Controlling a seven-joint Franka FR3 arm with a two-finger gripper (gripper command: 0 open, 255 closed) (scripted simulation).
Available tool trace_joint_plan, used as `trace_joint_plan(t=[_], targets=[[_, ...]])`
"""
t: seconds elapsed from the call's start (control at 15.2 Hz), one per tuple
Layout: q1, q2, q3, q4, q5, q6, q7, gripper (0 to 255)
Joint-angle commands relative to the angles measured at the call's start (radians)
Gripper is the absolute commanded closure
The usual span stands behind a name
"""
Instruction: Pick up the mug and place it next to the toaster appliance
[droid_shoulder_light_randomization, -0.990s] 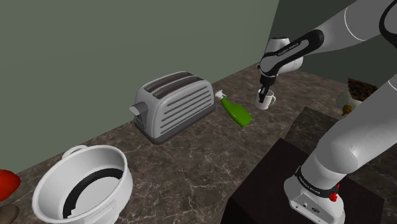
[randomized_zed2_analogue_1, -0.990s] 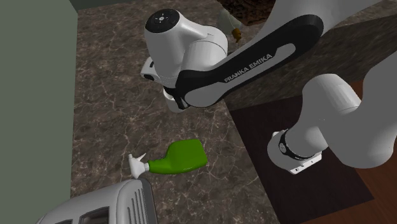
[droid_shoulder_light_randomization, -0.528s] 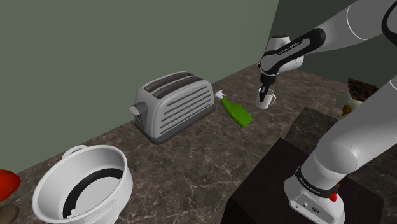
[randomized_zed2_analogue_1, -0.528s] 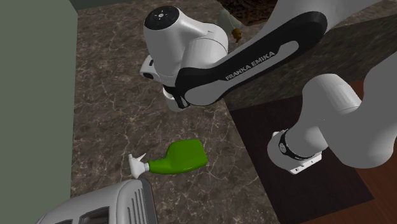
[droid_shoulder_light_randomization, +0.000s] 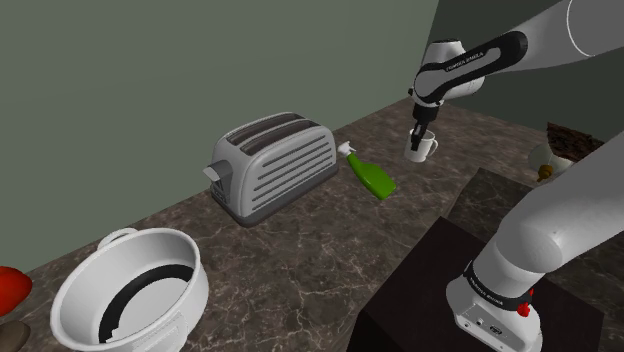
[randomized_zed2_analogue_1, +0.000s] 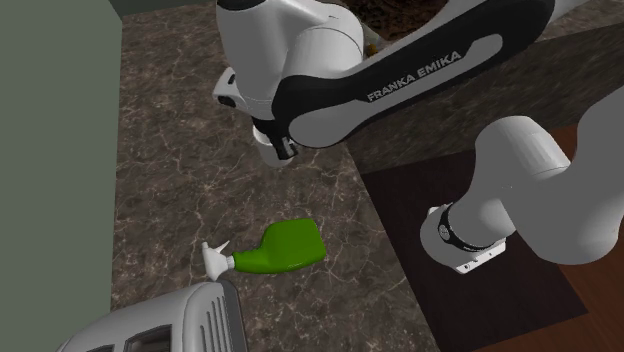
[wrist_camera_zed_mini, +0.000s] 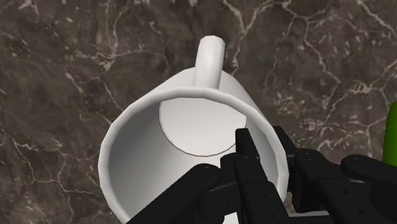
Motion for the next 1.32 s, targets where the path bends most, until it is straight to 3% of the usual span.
trace_joint_plan(t=[0.0, 1.25], targets=[[0.001, -0.014, 0.005, 0.016, -0.001, -0.030, 0.003, 255], [0.004, -0.099, 0.040, 0.203, 0.002, -0.300, -0.001, 255]])
